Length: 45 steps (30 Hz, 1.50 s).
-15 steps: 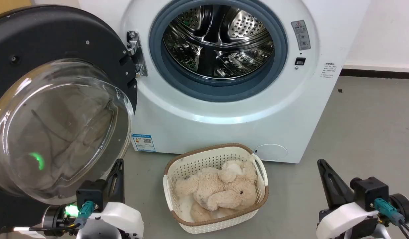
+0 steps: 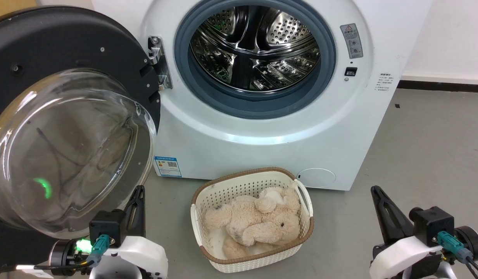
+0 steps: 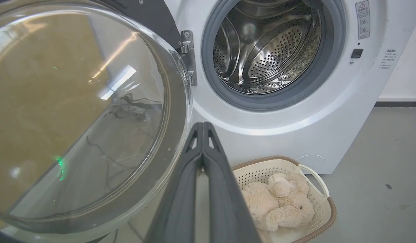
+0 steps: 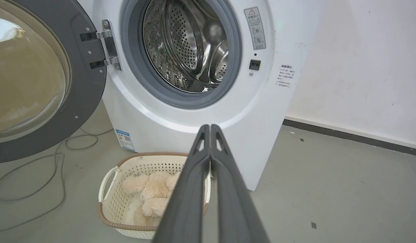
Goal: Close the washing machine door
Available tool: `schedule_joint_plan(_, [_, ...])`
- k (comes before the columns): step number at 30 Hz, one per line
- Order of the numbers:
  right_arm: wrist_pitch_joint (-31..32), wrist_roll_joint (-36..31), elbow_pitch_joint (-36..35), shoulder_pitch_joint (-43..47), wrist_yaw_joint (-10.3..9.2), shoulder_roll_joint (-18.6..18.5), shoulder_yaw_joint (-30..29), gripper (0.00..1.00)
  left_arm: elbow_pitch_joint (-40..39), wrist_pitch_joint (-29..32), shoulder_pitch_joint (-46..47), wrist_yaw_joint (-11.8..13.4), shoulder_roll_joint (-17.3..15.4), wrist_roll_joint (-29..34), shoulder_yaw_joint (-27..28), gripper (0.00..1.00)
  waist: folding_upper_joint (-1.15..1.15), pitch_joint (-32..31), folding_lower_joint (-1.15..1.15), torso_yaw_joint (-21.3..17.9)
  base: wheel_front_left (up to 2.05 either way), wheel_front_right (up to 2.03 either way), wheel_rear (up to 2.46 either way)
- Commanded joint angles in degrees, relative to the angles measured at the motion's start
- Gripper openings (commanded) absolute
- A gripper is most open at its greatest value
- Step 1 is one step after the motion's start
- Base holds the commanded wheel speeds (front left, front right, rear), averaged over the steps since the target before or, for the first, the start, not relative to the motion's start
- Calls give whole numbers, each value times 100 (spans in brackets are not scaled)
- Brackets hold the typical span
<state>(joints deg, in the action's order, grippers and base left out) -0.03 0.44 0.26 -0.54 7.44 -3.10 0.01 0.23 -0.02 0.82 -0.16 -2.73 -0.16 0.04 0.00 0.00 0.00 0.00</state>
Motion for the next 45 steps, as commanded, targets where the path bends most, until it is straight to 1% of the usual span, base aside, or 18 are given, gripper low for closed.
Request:
schedule_joint_plan(1, [3,-44,-26,54,5,23,-1,0,-23,2,-82,16,-15,16,-4,0,0,0,0,0,0,0,0])
schedule_joint_plan(11, [3,-44,-26,54,5,23,-1,0,-23,2,-82,16,-15,16,-4,0,0,0,0,0,0,0,0])
schedule_joint_plan(12, [-2,3,2,0,0,0,2,100,2,-2,1,0,1,-2,5,100,0,0,0,0,0,0,0])
schedule_joint_plan(15, [-7,7,6,-2,0,0,-4,100,4,-7,1,7,1,-3,1,100,0,2,0,0,0,0,0])
schedule_joint_plan(29, [-175,199,-127,3,1,3,-54,100,-25,-175,10,219,-1,-24,-81,100,0,23,0,20,0,0,0])
schedule_joint_plan(42, [-318,367,-256,-12,1,5,-148,100,-272,-318,114,404,-81,58,-193,100,0,70,0,196,0,0,0])
schedule_joint_plan(43, [-330,380,-264,-12,1,5,-155,100,-308,-330,133,423,-96,63,-203,67,0,74,0,218,0,0,0])
schedule_joint_plan(44, [-342,392,-271,-11,1,5,-161,100,-345,-342,151,443,-112,70,-214,45,0,77,0,241,0,0,0])
schedule_joint_plan(45, [-354,404,-278,-10,1,5,-167,100,-385,-354,170,465,-129,80,-227,18,0,83,0,265,0,0,0])
